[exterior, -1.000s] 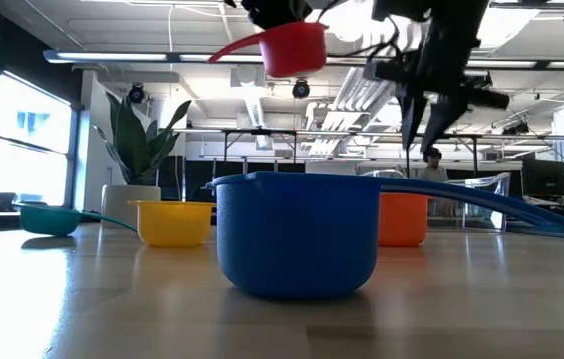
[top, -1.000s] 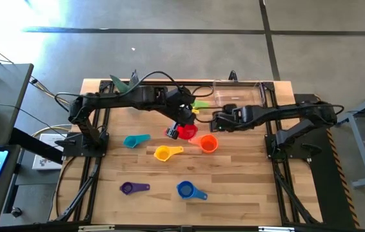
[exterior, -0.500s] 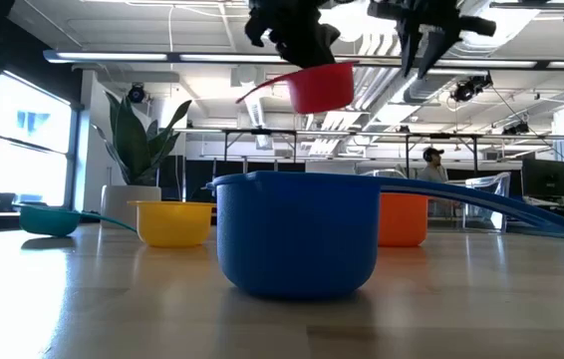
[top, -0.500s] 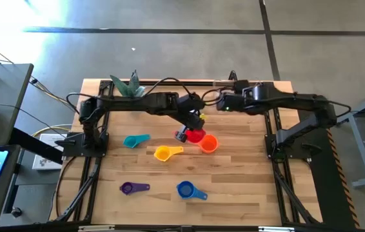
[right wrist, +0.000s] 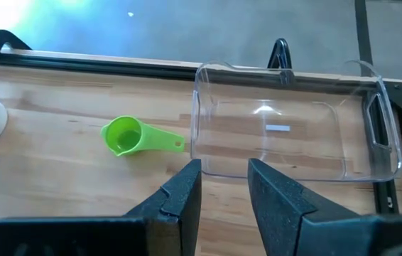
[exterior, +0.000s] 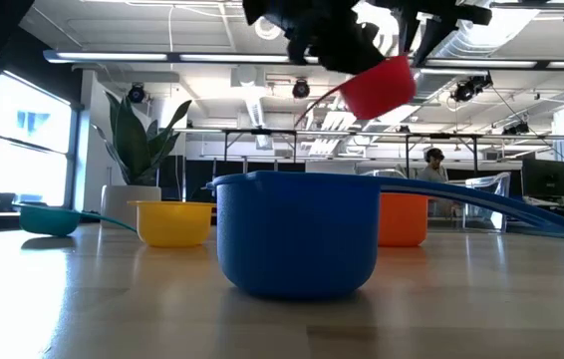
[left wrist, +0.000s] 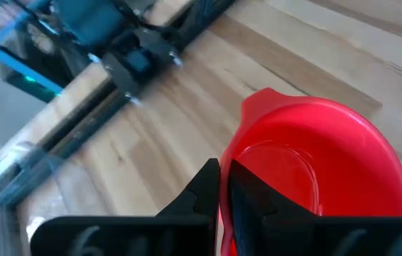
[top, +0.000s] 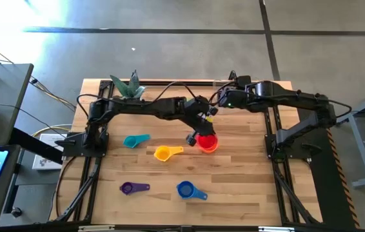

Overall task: Nest measuring cups in basket
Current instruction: Stack the red measuring cup on top of the orange measuring cup

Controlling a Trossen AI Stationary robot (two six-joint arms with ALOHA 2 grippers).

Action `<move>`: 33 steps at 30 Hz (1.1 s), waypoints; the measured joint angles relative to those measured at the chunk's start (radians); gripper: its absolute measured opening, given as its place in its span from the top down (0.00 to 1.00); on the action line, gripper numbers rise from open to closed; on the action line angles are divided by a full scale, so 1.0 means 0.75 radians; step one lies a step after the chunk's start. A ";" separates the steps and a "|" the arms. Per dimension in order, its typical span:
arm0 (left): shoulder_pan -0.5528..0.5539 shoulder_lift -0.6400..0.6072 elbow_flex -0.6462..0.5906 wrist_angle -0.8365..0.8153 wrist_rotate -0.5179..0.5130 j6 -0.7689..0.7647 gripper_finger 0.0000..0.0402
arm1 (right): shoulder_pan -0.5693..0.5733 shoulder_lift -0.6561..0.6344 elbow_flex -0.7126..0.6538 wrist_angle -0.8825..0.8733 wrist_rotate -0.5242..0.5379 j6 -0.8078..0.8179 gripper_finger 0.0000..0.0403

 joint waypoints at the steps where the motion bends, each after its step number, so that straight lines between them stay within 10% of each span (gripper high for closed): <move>1: 0.000 0.018 0.002 0.041 0.002 0.003 0.98 | 0.000 0.000 0.000 0.001 0.000 0.001 0.73; 33: 0.063 0.192 -0.024 0.105 -0.026 -0.006 0.98 | 0.004 0.001 -0.003 -0.053 -0.020 0.034 0.73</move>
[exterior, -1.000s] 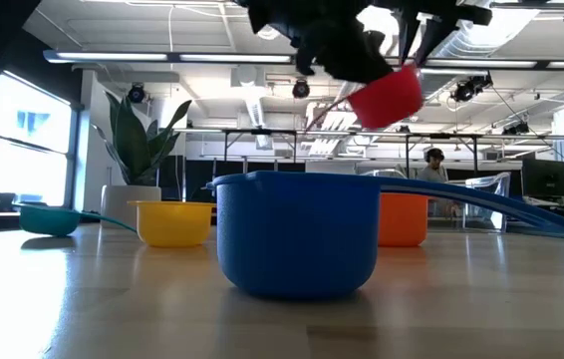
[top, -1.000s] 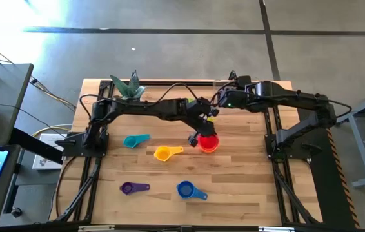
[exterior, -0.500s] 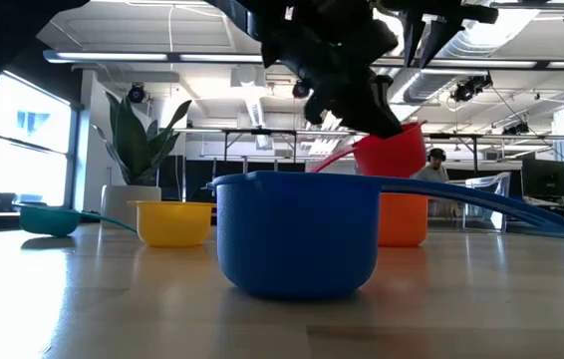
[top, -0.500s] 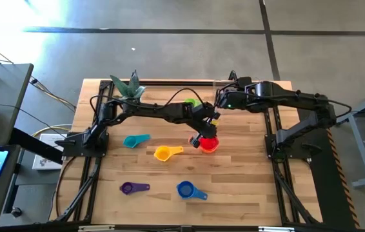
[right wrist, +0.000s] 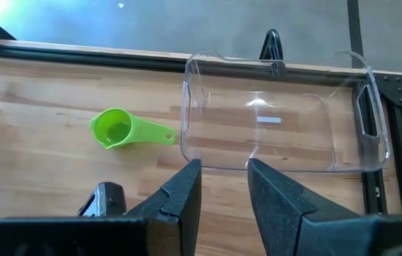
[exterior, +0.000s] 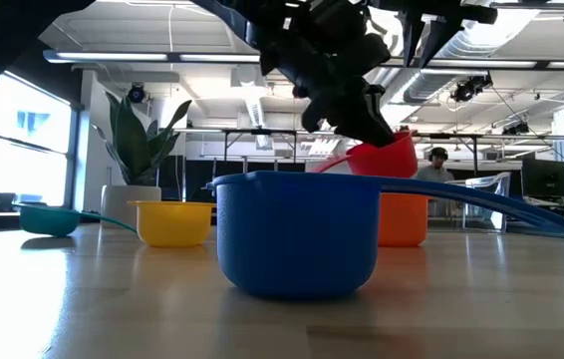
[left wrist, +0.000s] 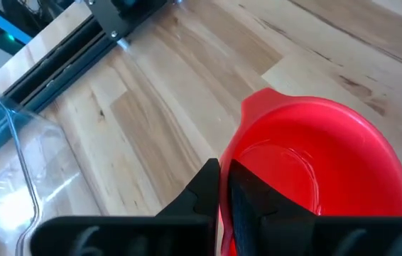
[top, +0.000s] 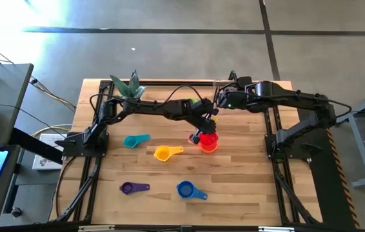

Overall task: Nest measuring cups in basket
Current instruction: Stack the red measuring cup on top of the orange measuring cup

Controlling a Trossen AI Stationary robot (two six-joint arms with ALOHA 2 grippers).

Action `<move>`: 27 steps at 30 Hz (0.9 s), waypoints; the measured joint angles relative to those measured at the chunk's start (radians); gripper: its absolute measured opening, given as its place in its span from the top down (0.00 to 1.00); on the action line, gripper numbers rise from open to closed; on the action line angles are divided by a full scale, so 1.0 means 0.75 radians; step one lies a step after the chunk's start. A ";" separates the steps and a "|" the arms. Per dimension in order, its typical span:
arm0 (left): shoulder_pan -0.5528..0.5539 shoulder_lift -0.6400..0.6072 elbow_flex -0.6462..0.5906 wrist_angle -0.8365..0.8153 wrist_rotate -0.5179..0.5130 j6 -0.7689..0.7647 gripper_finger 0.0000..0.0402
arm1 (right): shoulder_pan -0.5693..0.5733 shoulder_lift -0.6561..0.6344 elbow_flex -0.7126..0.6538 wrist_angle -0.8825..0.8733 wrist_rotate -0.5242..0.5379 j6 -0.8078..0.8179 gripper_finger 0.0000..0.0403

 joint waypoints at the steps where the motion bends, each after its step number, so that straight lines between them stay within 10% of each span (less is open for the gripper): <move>1: 0.000 0.000 -0.003 -0.003 0.000 0.000 0.98 | 0.000 0.000 0.000 -0.001 0.000 -0.001 0.73; 27: -0.032 0.051 -0.005 -0.022 -0.079 0.001 0.98 | 0.000 -0.001 0.002 -0.001 -0.006 -0.006 0.73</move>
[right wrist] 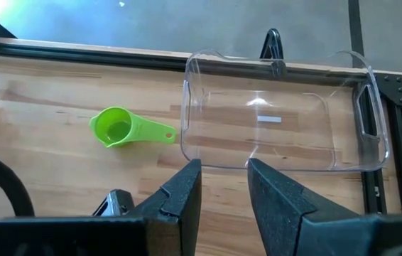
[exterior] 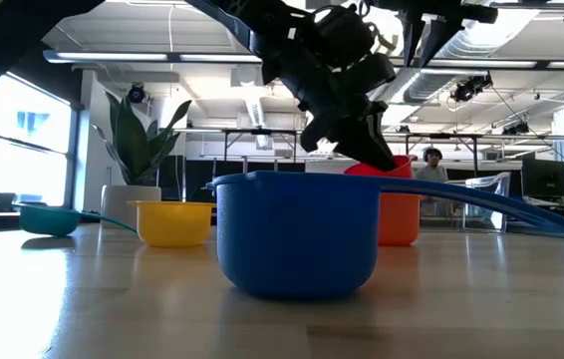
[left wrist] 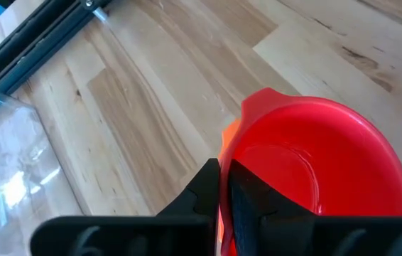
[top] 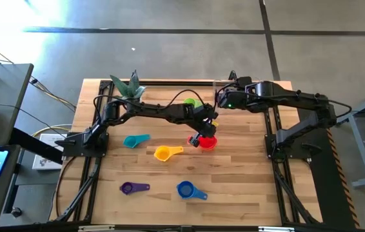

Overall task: Nest measuring cups in basket
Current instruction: Stack the red measuring cup on top of the orange measuring cup, then stack the blue measuring cup on top of the red measuring cup

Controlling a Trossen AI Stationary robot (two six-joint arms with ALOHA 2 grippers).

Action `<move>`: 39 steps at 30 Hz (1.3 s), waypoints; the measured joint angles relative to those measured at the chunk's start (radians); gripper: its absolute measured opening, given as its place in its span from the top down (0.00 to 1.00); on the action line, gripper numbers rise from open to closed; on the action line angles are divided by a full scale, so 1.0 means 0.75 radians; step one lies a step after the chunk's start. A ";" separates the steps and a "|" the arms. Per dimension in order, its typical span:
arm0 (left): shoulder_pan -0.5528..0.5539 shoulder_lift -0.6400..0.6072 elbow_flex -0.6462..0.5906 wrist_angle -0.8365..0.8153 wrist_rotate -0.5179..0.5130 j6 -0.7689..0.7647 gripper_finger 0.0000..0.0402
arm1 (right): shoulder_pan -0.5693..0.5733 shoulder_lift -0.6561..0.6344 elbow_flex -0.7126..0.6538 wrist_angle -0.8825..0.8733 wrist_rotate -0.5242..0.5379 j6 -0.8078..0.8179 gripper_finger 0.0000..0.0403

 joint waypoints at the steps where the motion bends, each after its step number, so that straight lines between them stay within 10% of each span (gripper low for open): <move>1: 0.000 0.000 0.000 -0.003 -0.002 0.003 0.98 | 0.000 0.000 0.000 -0.001 0.000 -0.003 0.73; 27: -0.009 -0.002 0.002 -0.050 -0.002 -0.087 0.98 | 0.000 0.001 0.000 -0.013 0.003 -0.004 0.73; 39: -0.010 -0.003 0.002 -0.063 -0.109 -0.108 0.74 | 0.000 0.001 0.000 -0.012 -0.004 -0.004 0.73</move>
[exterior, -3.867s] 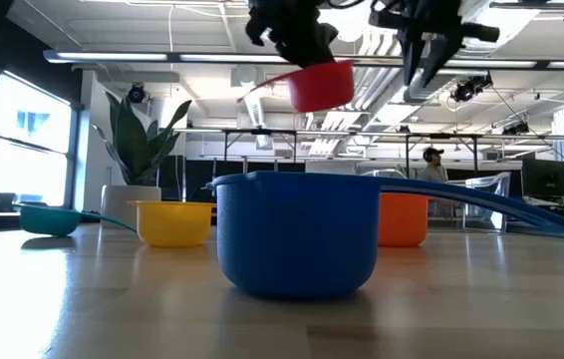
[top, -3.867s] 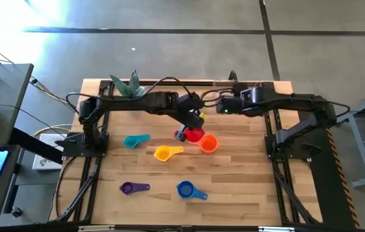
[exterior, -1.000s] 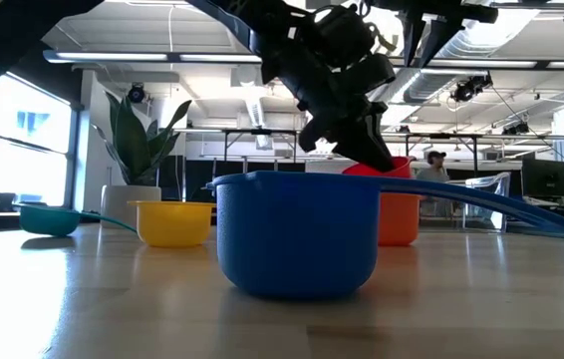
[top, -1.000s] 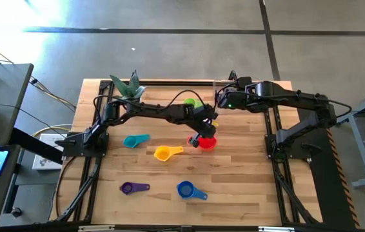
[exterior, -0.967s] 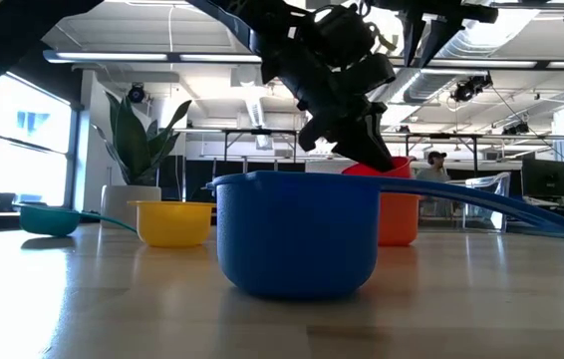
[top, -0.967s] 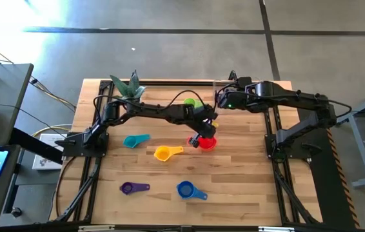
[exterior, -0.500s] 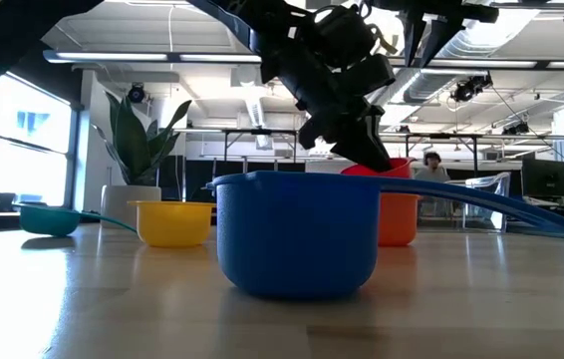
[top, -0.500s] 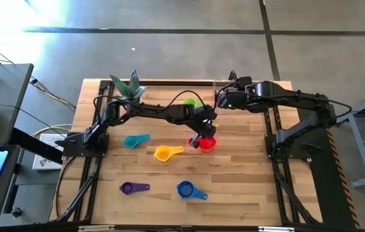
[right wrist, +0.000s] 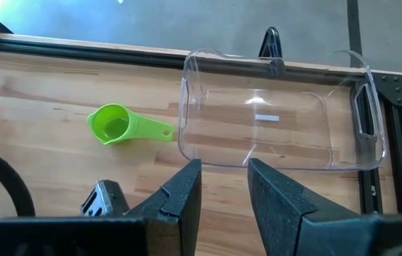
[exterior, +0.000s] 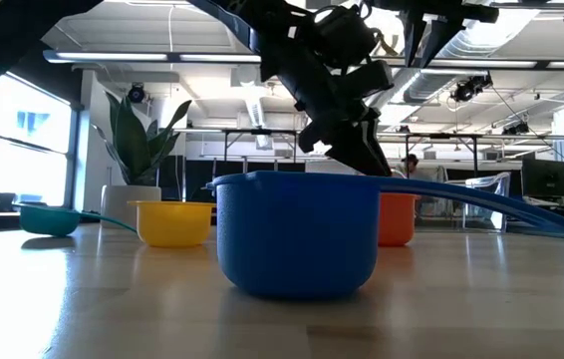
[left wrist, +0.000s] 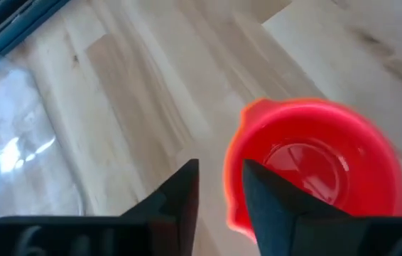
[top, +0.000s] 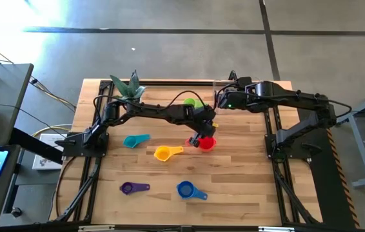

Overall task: Nest measuring cups in basket
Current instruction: Stack the blue measuring cup on top of the red measuring cup

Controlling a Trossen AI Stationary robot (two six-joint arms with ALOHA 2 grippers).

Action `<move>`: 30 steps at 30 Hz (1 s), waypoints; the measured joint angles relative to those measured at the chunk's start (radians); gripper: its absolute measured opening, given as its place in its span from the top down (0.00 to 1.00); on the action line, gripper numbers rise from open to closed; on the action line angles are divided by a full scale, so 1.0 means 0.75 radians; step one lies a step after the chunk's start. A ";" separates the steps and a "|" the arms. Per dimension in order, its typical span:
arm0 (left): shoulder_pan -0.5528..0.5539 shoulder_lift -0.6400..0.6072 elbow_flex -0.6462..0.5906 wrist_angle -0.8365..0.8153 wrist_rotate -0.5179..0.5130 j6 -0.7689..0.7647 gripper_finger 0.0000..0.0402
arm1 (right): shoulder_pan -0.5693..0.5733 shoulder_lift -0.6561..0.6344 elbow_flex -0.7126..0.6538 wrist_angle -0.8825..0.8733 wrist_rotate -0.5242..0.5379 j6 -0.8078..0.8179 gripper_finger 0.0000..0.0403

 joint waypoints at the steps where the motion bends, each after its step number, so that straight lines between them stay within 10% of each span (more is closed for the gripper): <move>1: -0.001 0.000 0.000 0.000 -0.028 -0.019 0.73 | 0.000 0.000 0.000 0.000 0.000 0.000 0.73; 30: 0.036 -0.342 0.057 -0.779 -0.158 -0.334 0.71 | -0.021 -0.069 0.002 0.063 0.085 0.001 0.73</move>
